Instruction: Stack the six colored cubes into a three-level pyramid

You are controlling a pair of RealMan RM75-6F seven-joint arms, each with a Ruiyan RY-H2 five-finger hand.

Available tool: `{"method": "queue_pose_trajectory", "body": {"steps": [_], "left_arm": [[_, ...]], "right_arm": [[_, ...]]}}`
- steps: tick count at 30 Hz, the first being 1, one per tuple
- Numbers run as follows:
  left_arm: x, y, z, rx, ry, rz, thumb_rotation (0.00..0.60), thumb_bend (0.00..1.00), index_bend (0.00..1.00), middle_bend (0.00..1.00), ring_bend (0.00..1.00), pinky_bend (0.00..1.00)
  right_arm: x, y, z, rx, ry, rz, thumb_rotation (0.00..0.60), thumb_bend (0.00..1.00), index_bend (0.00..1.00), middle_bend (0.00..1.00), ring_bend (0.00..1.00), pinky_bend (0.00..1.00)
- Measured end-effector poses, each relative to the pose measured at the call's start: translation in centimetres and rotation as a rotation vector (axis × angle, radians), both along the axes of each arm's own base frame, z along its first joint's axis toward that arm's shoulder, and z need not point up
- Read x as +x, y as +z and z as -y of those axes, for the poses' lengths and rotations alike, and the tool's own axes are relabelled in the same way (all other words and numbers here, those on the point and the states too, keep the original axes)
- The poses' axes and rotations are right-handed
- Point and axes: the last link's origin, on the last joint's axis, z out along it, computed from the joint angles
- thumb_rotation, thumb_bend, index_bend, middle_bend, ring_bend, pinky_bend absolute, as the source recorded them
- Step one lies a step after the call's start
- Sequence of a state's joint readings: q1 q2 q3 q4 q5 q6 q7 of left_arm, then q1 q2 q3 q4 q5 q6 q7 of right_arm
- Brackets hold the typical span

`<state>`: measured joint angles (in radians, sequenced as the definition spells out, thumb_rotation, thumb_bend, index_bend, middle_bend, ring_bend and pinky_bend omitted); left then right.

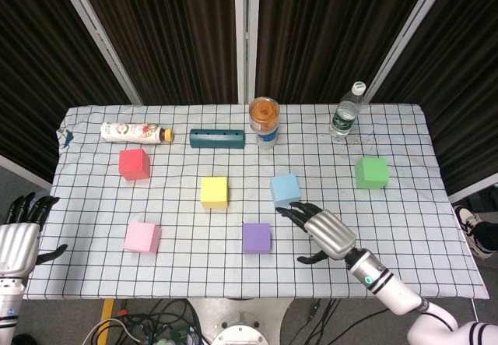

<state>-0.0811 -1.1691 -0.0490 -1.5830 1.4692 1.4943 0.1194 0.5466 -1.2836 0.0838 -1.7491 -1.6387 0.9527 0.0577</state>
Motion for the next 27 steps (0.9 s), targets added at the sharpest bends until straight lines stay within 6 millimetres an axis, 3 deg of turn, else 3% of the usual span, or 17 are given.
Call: {"method": "queue_pose_trajectory", "body": {"steps": [12, 16, 18, 23, 27], "left_arm": [[-0.5, 0.0, 0.1, -0.007, 0.005, 0.021, 0.6, 0.0, 0.15, 0.14, 0.05, 0.08], [-0.7, 0.1, 0.3, -0.003, 0.007, 0.028, 0.6, 0.0, 0.15, 0.14, 0.05, 0.08], [-0.8, 0.2, 0.3, 0.0, 0.007, 0.03, 0.6, 0.0, 0.15, 0.14, 0.05, 0.08], [-0.9, 0.3, 0.5, 0.004, 0.005, 0.034, 0.6, 0.0, 0.15, 0.14, 0.05, 0.08], [-0.9, 0.4, 0.5, 0.01, 0.001, 0.036, 0.6, 0.0, 0.15, 0.14, 0.05, 0.08]], "right_arm": [[2.4, -6.8, 1.4, 0.058, -0.028, 0.003, 0.516, 0.01, 0.0, 0.2, 0.07, 0.19], [3.1, -8.5, 1.5, 0.056, -0.021, 0.006, 0.599, 0.09, 0.02, 0.34, 0.1, 0.2], [3.3, -9.2, 1.7, 0.04, -0.014, 0.008, 0.6, 0.13, 0.06, 0.41, 0.14, 0.22], [4.0, -9.2, 2.4, -0.005, 0.006, 0.026, 0.6, 0.18, 0.1, 0.47, 0.17, 0.24], [5.1, -7.7, 3.6, -0.046, 0.025, 0.056, 0.6, 0.18, 0.1, 0.47, 0.17, 0.24]]}}
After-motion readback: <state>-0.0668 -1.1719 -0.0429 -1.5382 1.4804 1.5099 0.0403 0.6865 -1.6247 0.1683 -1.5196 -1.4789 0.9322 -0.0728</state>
